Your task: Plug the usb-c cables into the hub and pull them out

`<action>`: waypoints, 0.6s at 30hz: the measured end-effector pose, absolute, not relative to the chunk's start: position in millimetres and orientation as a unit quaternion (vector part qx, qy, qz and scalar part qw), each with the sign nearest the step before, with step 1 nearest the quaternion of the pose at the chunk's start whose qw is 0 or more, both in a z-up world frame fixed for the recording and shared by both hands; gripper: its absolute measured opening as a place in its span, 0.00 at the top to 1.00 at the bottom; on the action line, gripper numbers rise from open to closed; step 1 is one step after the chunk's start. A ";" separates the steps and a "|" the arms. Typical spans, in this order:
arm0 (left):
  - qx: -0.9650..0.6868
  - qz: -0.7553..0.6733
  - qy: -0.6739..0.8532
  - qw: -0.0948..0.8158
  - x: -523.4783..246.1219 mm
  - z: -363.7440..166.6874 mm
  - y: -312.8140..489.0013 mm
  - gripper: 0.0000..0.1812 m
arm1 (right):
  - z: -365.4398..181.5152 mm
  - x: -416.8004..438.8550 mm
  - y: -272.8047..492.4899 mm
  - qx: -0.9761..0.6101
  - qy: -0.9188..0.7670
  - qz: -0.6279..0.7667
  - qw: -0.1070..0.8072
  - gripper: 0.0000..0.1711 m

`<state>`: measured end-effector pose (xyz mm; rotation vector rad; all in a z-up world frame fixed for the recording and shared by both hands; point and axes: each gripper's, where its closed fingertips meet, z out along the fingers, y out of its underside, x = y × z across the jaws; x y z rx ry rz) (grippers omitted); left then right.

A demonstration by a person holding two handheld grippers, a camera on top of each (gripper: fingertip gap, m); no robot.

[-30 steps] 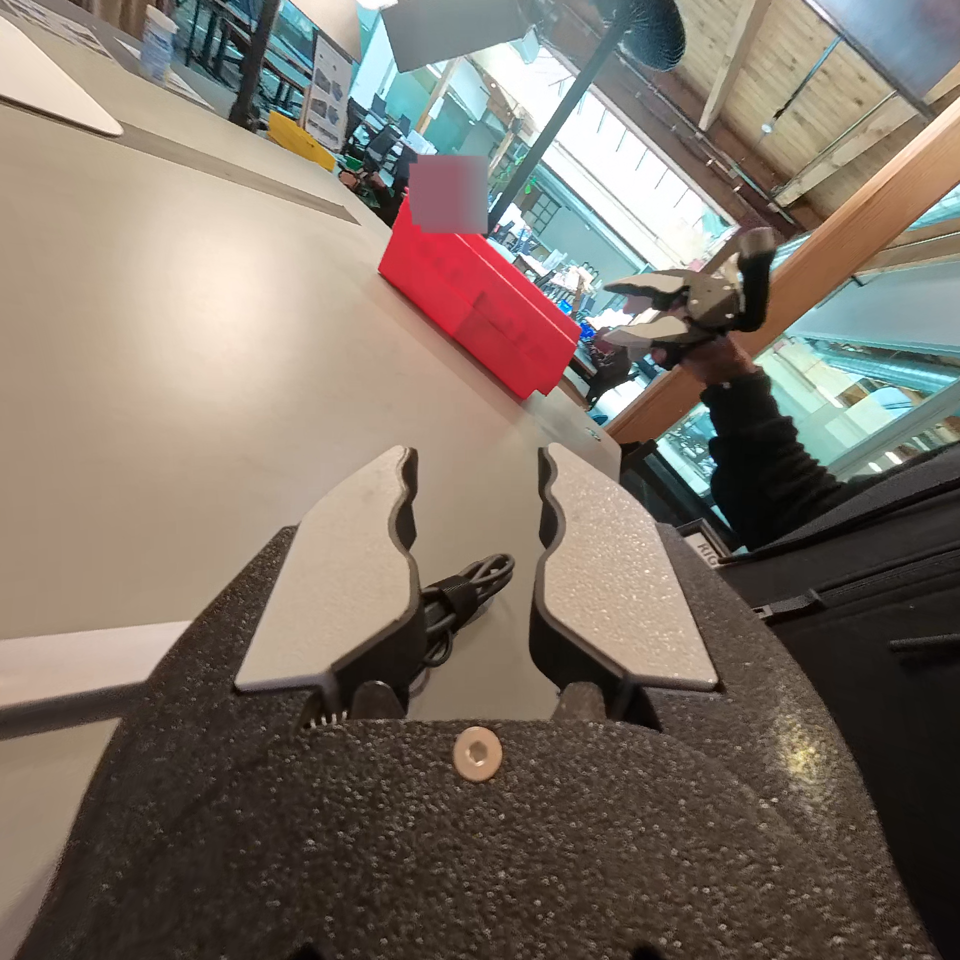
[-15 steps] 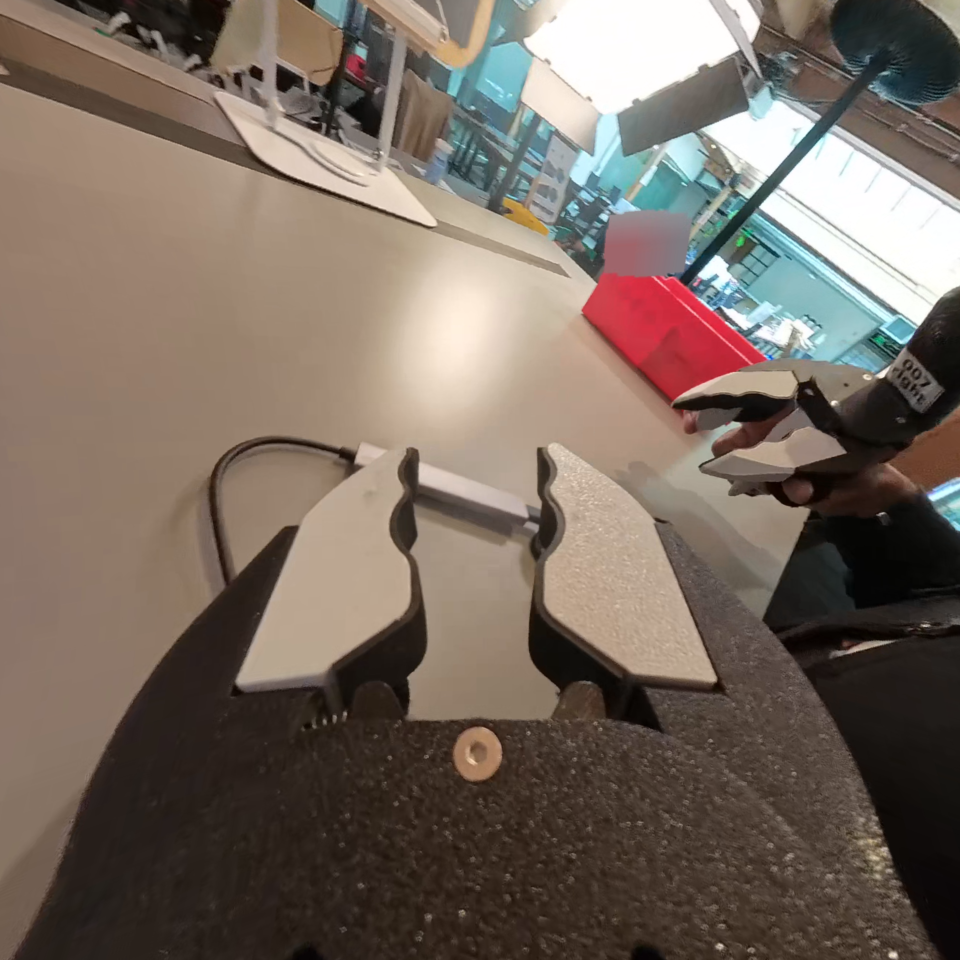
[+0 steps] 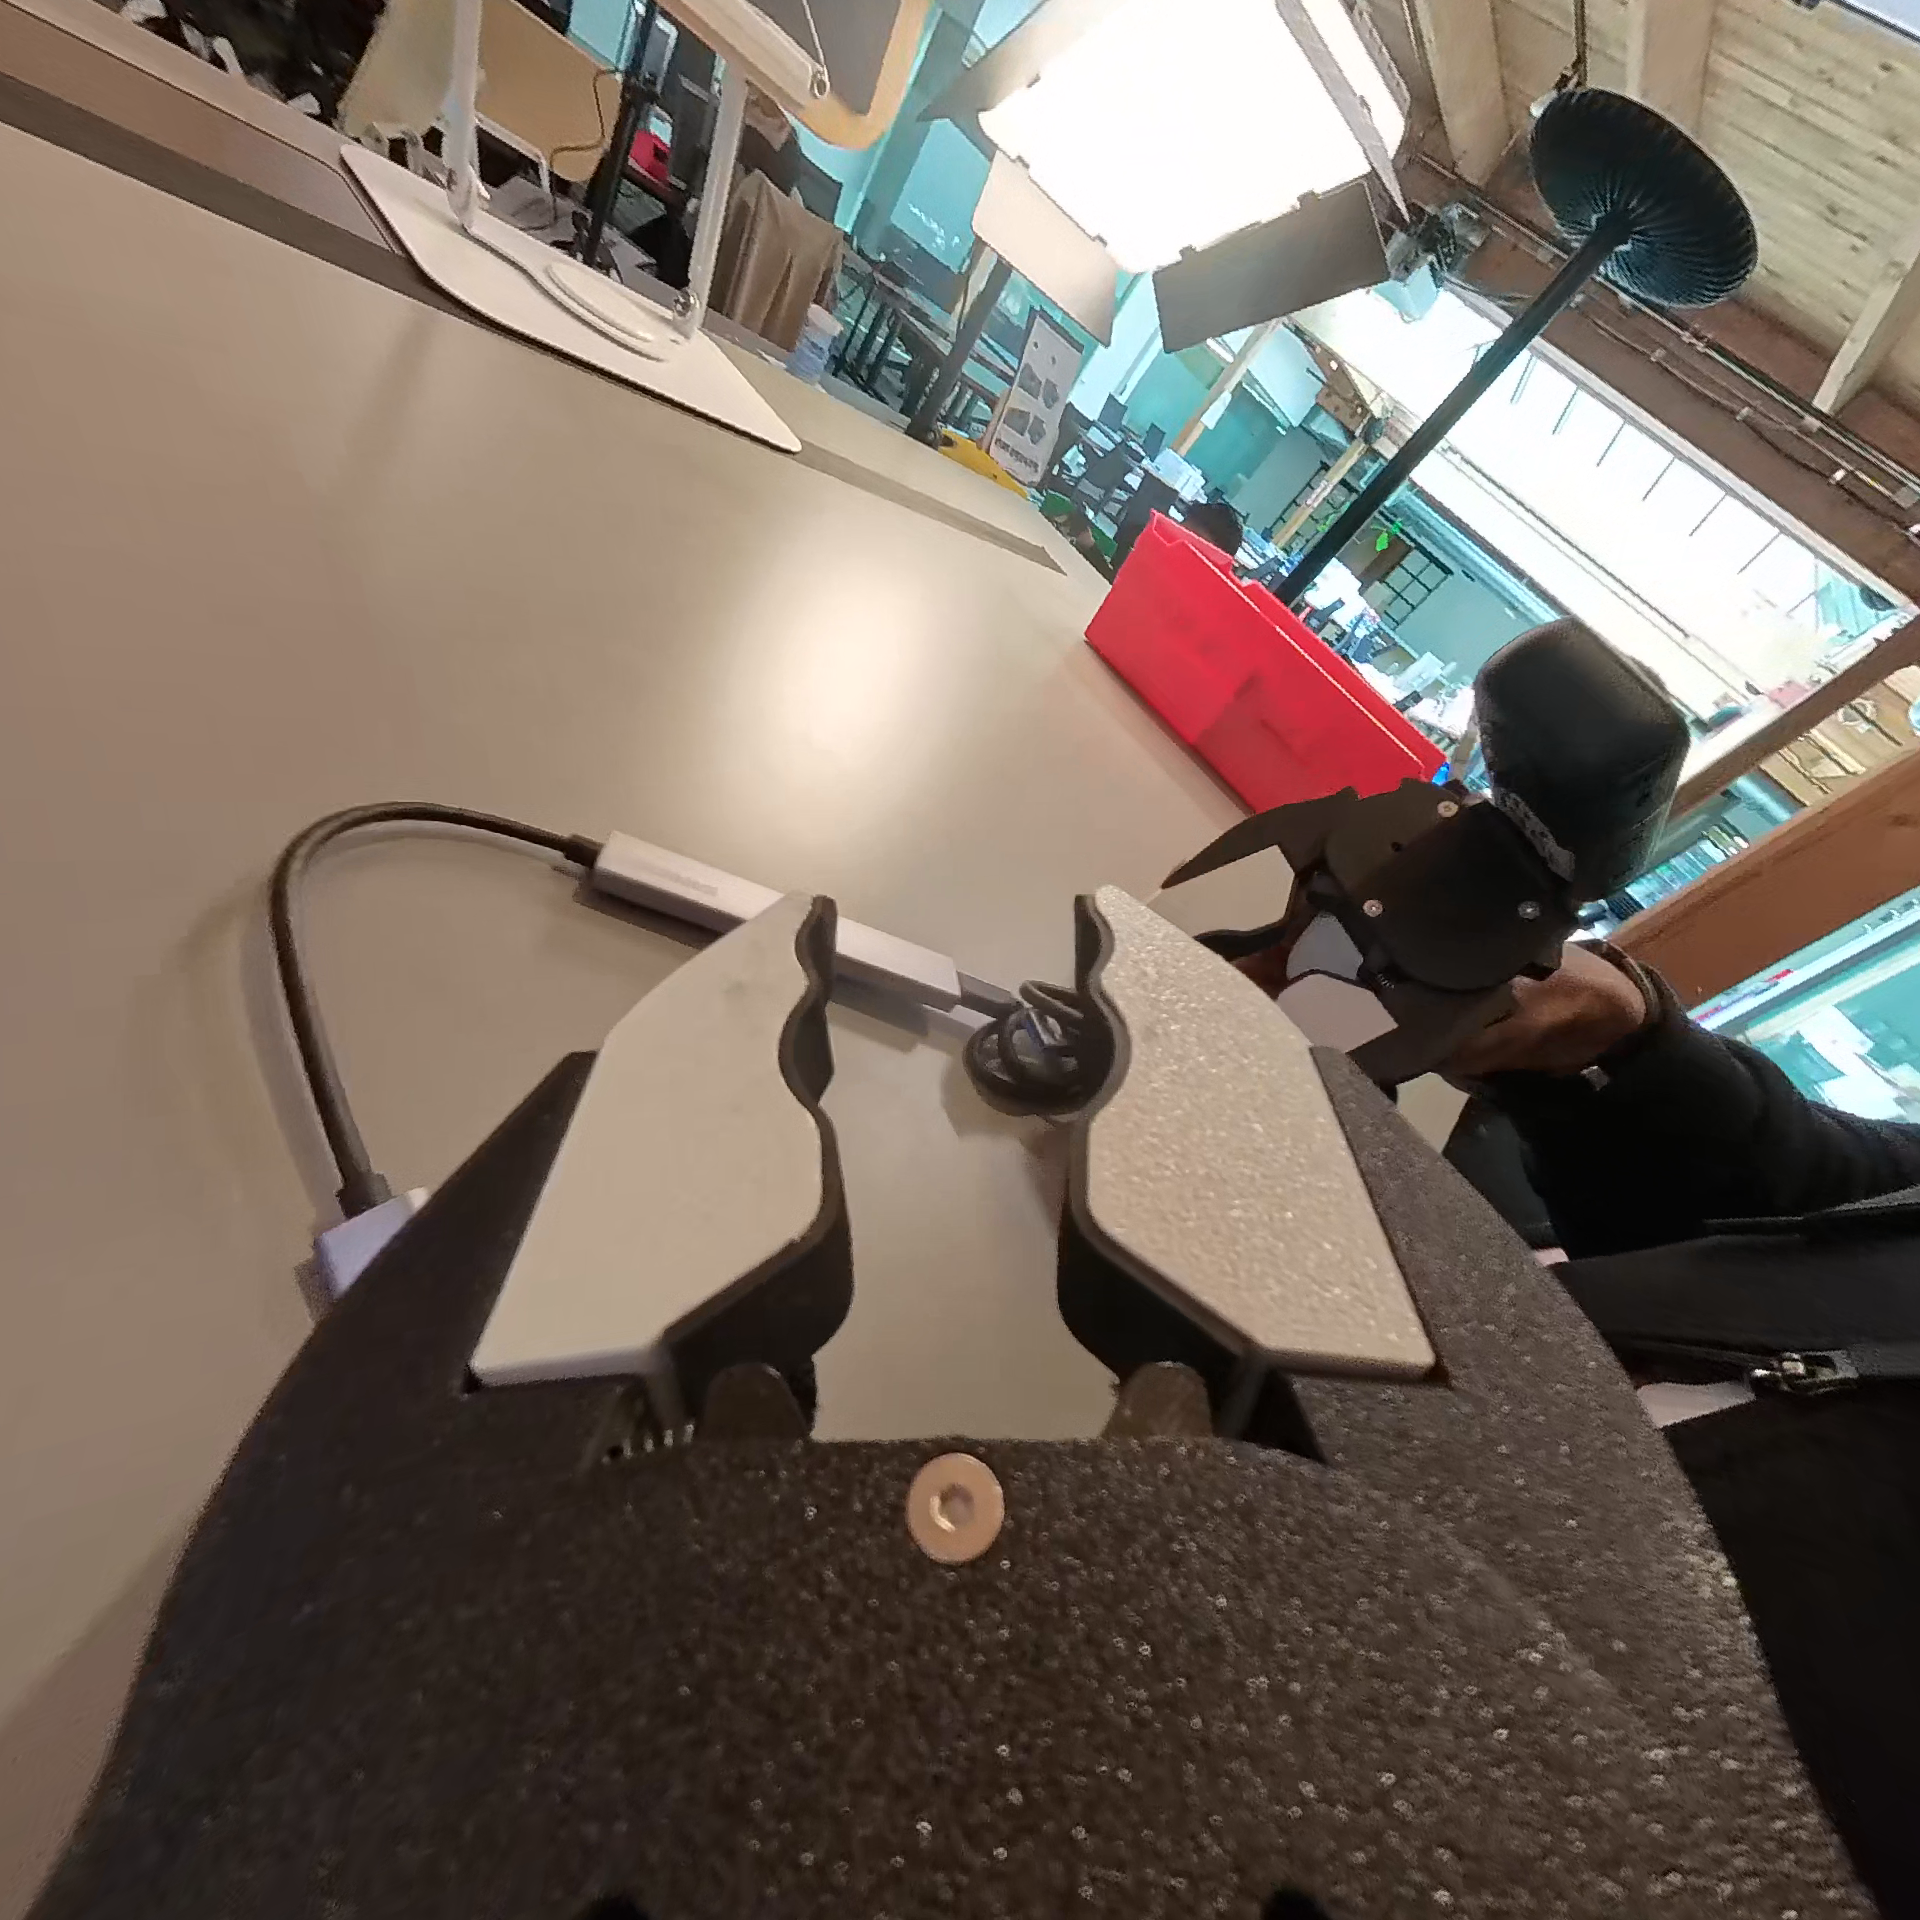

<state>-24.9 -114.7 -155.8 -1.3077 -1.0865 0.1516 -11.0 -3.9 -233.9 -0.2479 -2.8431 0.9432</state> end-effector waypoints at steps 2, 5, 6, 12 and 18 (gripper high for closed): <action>-0.586 0.057 -0.477 0.652 -24.0 -158.1 -110.9 0.75 | -232.8 -13.7 -6.8 -0.079 -0.945 0.304 0.096 0.83; -0.599 0.036 -0.488 0.633 -21.8 -165.7 -103.9 0.76 | -230.4 -21.7 -2.4 -0.075 -0.945 0.279 0.153 0.84; -0.600 0.026 -0.496 0.627 -20.8 -168.6 -101.5 0.76 | -228.6 -23.5 -0.3 -0.072 -0.944 0.273 0.170 0.84; -0.572 -0.093 -0.545 0.607 -13.5 -179.8 -78.4 0.78 | -207.1 -25.2 1.6 -0.088 -0.929 0.299 0.200 0.85; -0.500 -0.176 -0.575 0.624 -23.9 -176.6 -77.3 0.78 | -184.7 -19.6 -3.8 -0.083 -0.912 0.339 0.215 0.85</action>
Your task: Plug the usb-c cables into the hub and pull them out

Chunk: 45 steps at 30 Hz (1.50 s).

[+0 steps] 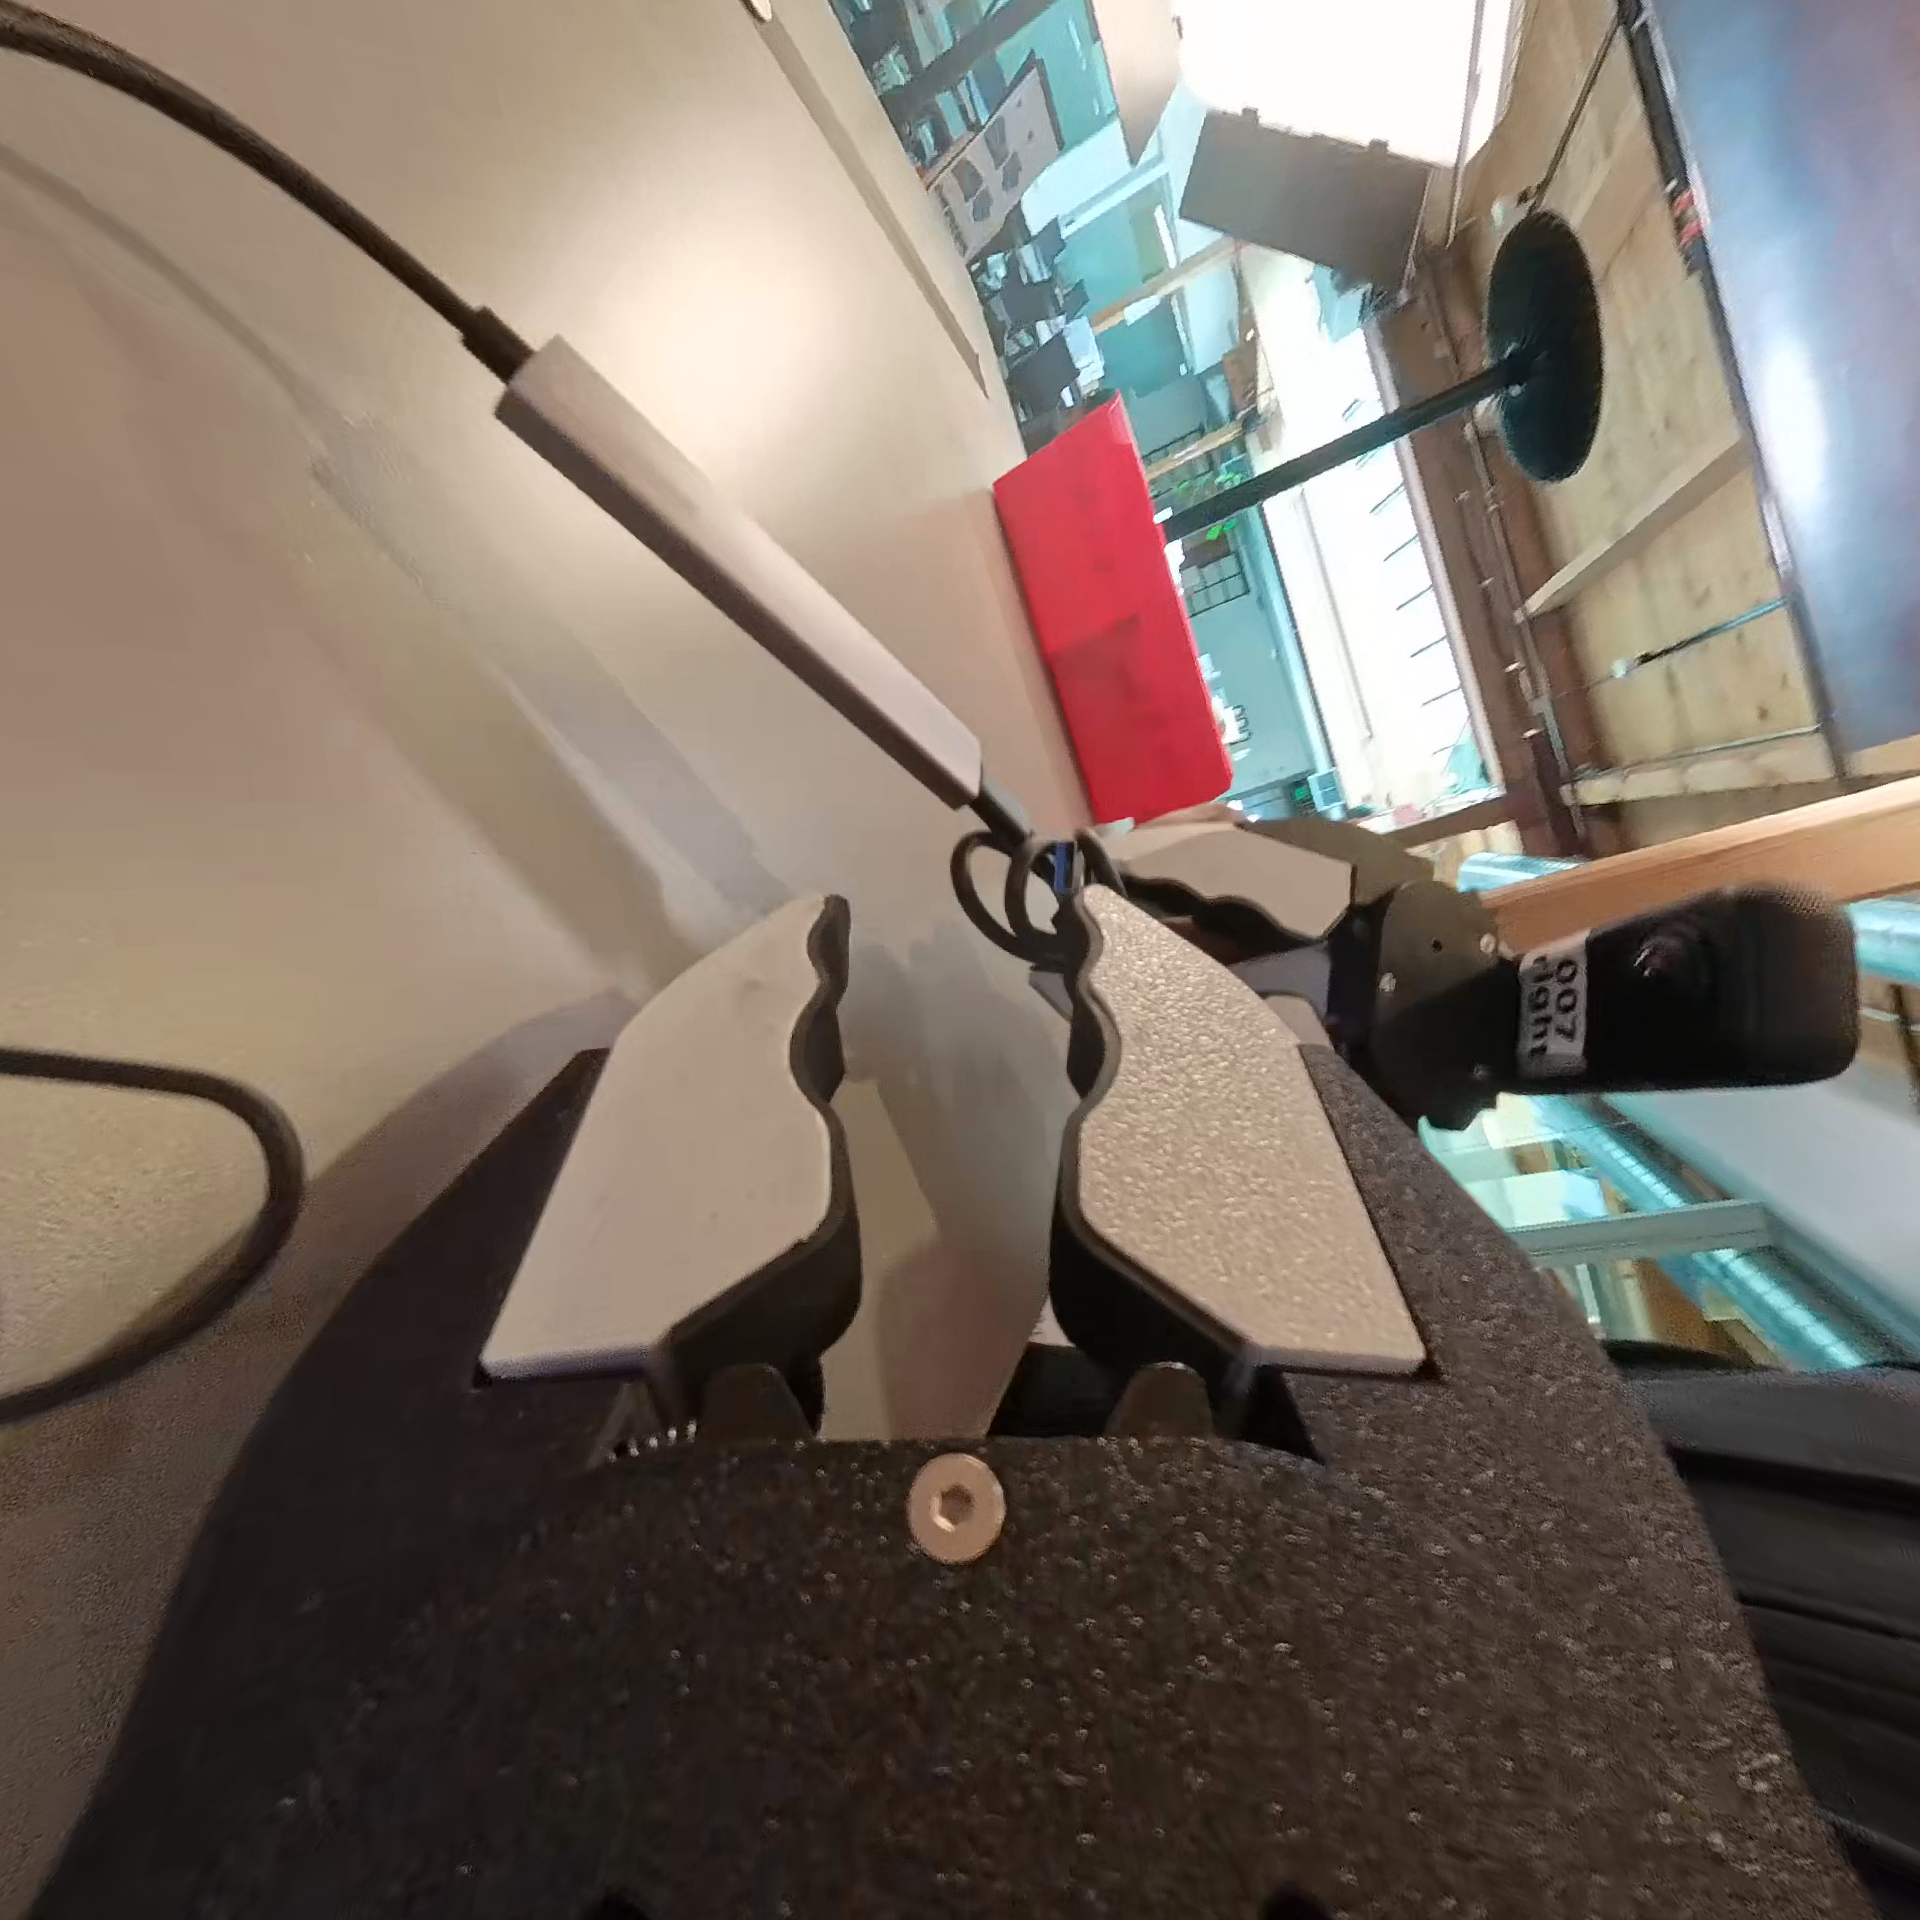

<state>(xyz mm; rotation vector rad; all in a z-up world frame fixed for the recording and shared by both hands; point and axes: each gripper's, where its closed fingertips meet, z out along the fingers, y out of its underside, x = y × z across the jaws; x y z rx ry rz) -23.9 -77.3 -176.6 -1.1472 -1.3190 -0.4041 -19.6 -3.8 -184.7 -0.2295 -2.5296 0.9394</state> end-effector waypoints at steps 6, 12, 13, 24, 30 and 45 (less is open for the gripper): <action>-0.454 -0.238 -0.576 0.637 -27.2 -171.4 -76.1 0.73 | -164.2 -9.7 -11.6 -0.060 -0.897 0.368 0.238 0.85; -0.390 -0.297 -0.554 0.673 -33.1 -155.2 -70.0 0.61 | -145.4 1.0 -22.3 -0.041 -0.880 0.410 0.237 0.85; -0.375 -0.306 -0.547 0.683 -35.7 -152.7 -69.2 0.60 | -143.9 3.4 -24.6 -0.037 -0.877 0.417 0.234 0.85; -0.370 -0.241 -0.463 0.768 -50.4 -126.5 -73.4 0.96 | -165.3 16.8 -21.2 -0.044 -0.870 0.451 0.195 0.84; -0.488 -0.096 -0.513 0.699 -59.2 -150.4 -65.6 0.96 | -149.2 14.8 -4.5 -0.101 -0.841 0.503 0.174 0.82; -0.633 0.055 -0.484 0.602 -58.2 -151.1 -22.0 0.95 | -205.2 -32.0 -20.0 -0.186 -0.873 0.377 0.249 0.84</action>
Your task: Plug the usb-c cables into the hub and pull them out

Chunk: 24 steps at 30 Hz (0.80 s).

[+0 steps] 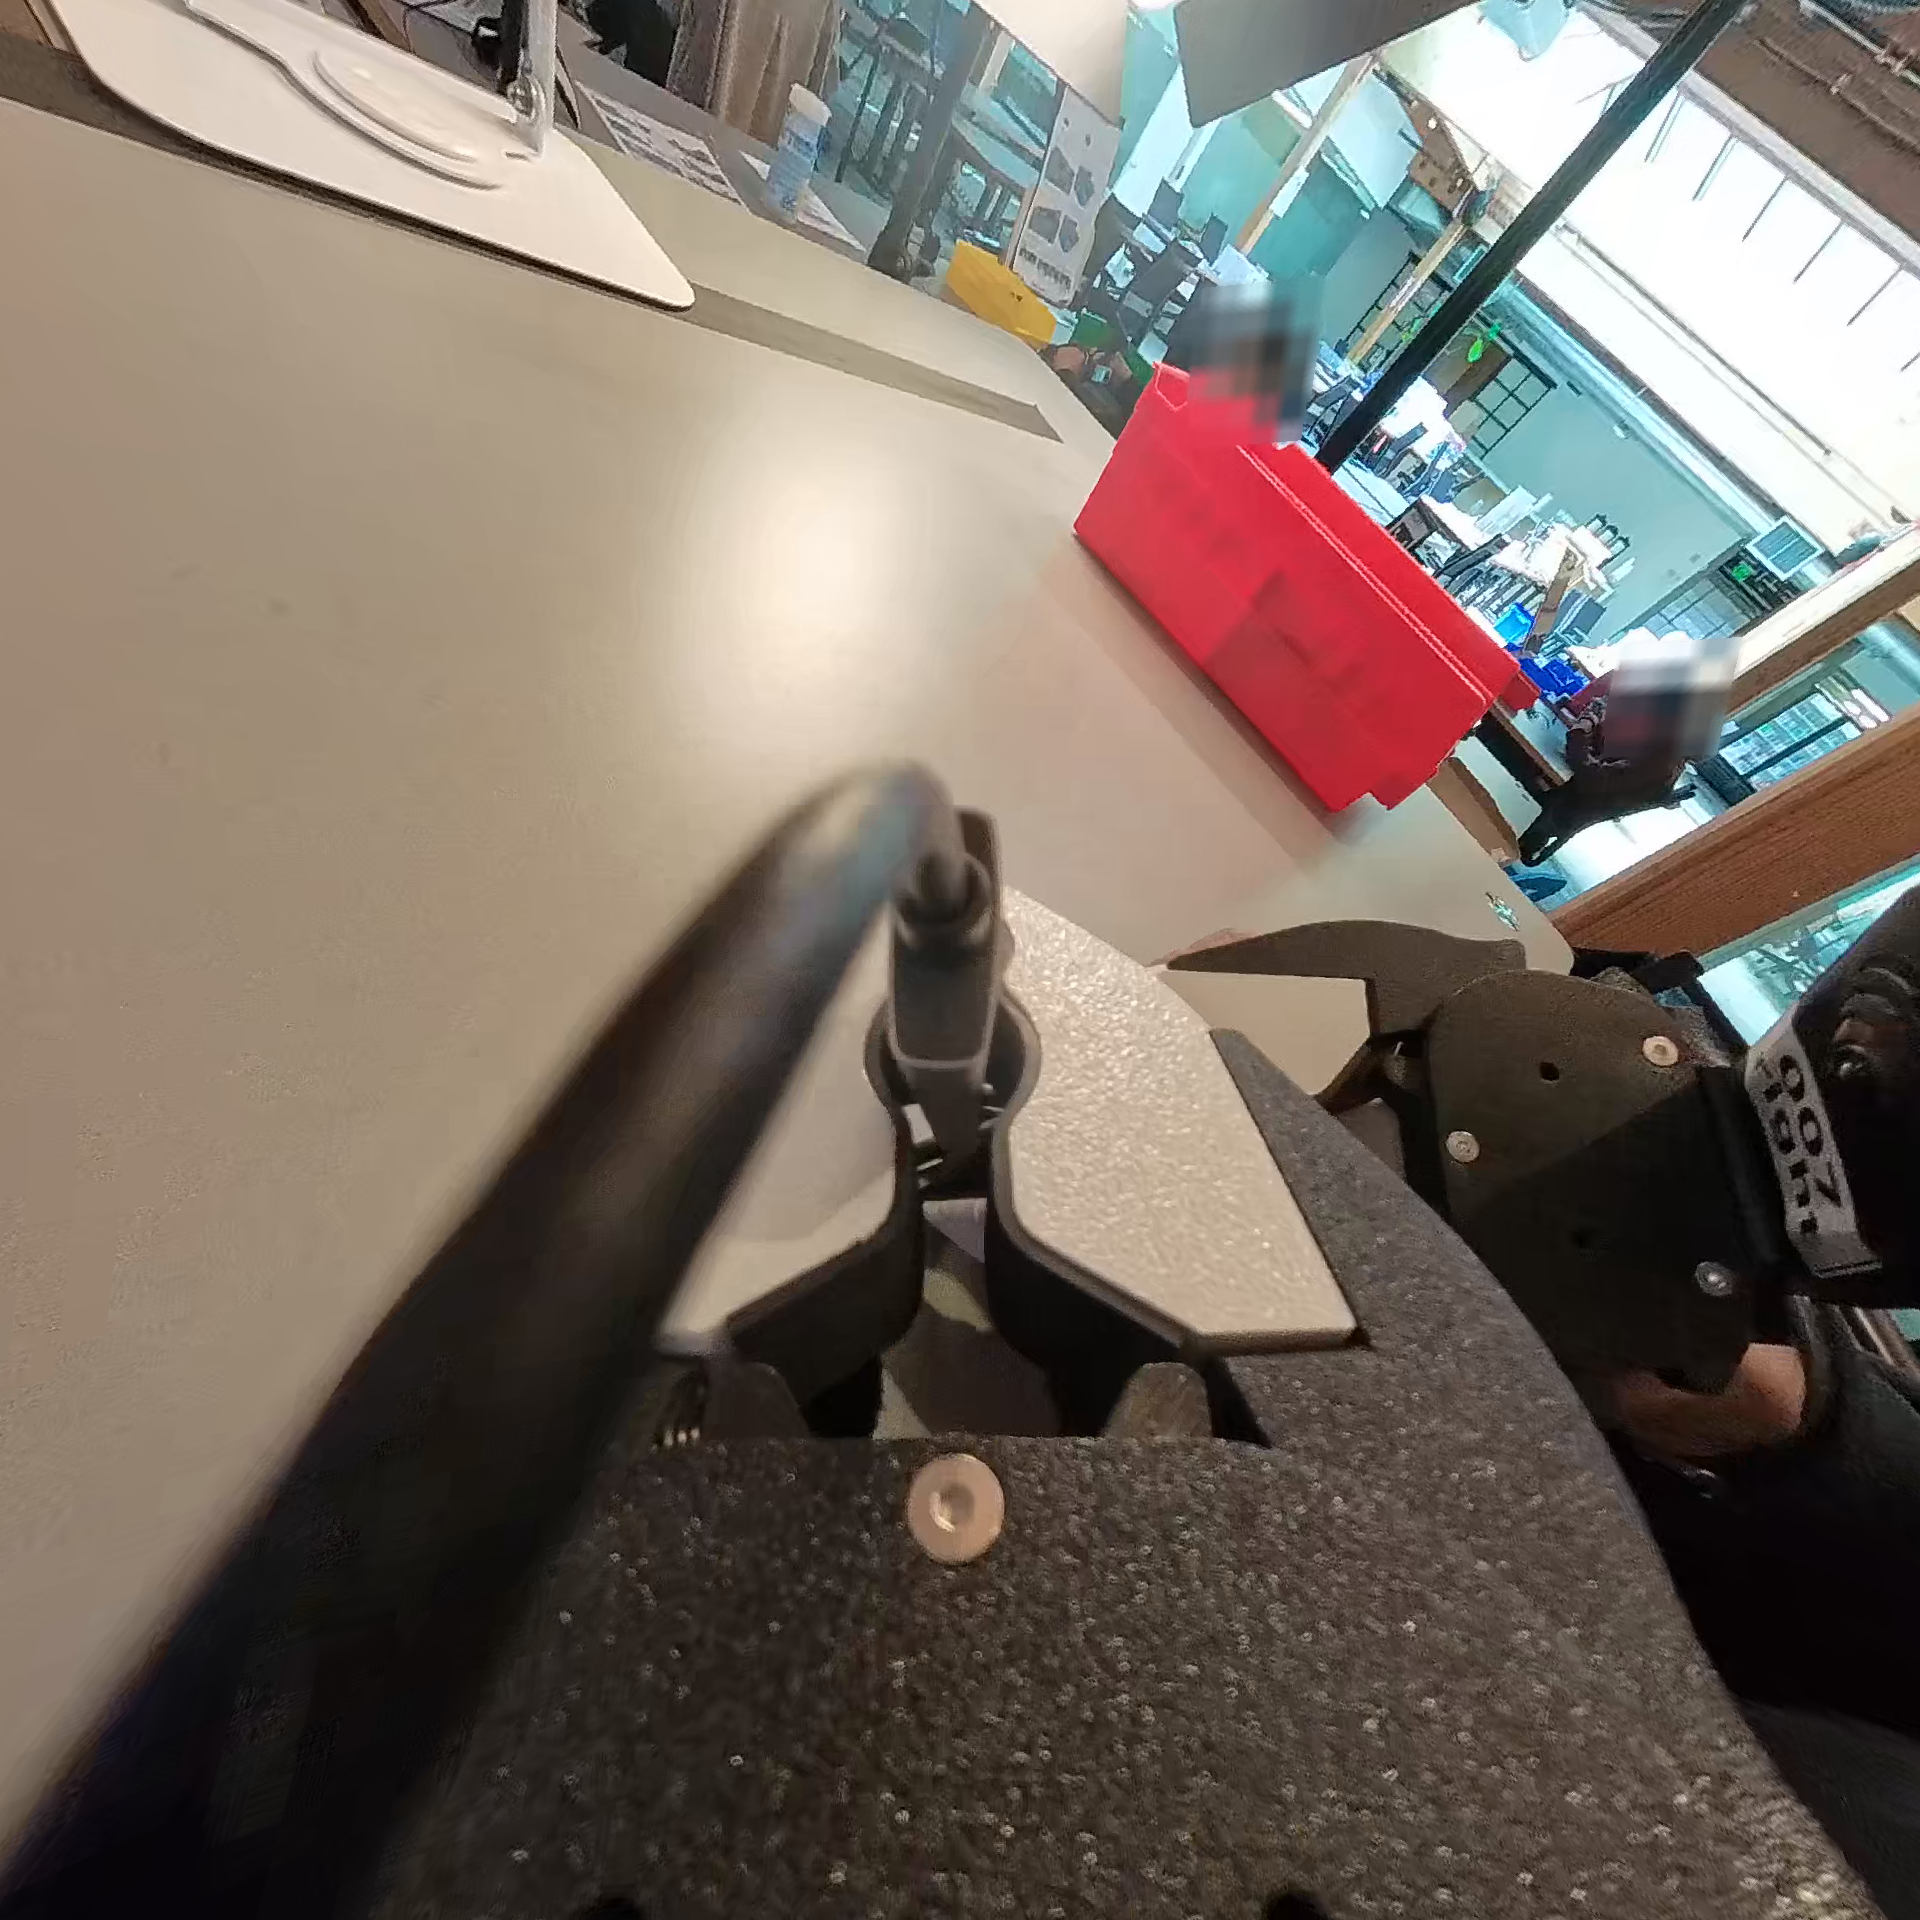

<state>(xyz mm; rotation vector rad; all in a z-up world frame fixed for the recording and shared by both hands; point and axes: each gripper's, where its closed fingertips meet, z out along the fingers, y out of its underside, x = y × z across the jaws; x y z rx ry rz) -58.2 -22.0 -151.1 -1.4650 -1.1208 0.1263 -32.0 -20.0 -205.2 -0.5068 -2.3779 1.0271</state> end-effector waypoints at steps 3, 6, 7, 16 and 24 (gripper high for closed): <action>-0.629 0.051 -0.489 0.603 -59.6 -152.3 -23.5 0.97 | -205.2 -35.6 -19.8 -0.174 -0.872 0.374 0.263 0.85; -0.629 0.052 -0.490 0.602 -60.9 -152.1 -22.9 0.97 | -204.6 -40.7 -19.2 -0.162 -0.871 0.365 0.284 0.85; -0.629 0.053 -0.490 0.602 -61.4 -151.7 -22.6 0.96 | -204.3 -42.2 -18.8 -0.154 -0.872 0.362 0.292 0.85; -0.629 0.025 -0.488 0.604 -65.4 -155.0 -8.1 0.96 | -200.8 -46.0 -3.3 -0.130 -0.871 0.376 0.287 0.93; -0.599 -0.069 -0.489 0.631 -68.3 -162.8 6.2 0.96 | -200.5 -44.2 4.5 -0.122 -0.873 0.388 0.271 0.93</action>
